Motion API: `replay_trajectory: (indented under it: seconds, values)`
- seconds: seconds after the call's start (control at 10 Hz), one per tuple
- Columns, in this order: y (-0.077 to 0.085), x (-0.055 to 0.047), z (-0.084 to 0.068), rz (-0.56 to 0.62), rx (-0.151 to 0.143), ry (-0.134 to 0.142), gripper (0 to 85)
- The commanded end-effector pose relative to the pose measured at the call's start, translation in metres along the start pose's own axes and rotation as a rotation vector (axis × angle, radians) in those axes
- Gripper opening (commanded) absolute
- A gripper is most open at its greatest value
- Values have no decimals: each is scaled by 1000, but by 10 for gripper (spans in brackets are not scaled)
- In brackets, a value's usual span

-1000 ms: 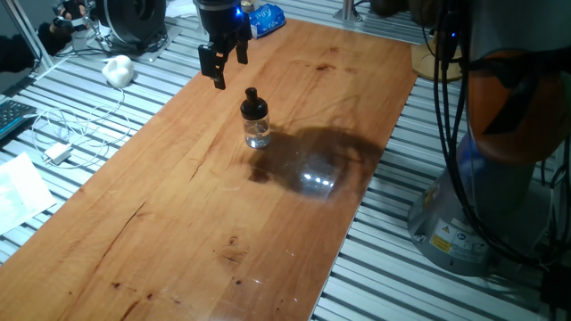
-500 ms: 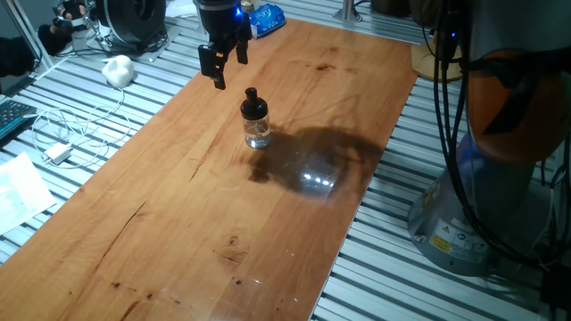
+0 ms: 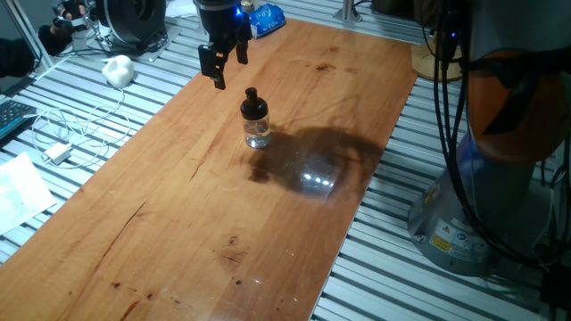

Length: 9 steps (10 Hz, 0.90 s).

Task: Unscrew the lid from the jar

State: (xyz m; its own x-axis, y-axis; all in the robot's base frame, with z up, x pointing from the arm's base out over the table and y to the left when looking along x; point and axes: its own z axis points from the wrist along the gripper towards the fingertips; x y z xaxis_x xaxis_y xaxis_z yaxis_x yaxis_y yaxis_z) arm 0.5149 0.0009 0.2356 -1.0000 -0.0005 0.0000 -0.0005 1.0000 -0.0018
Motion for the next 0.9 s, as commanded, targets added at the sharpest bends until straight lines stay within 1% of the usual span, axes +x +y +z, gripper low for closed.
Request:
replay_trajectory:
  seconds: [0.0, 0.6, 0.8]
  values:
    - [0, 0, 0, 45, 19, 145, 0]
    - [0, 0, 0, 68, 17, 139, 0]
    - [0, 0, 0, 73, 14, 140, 0]
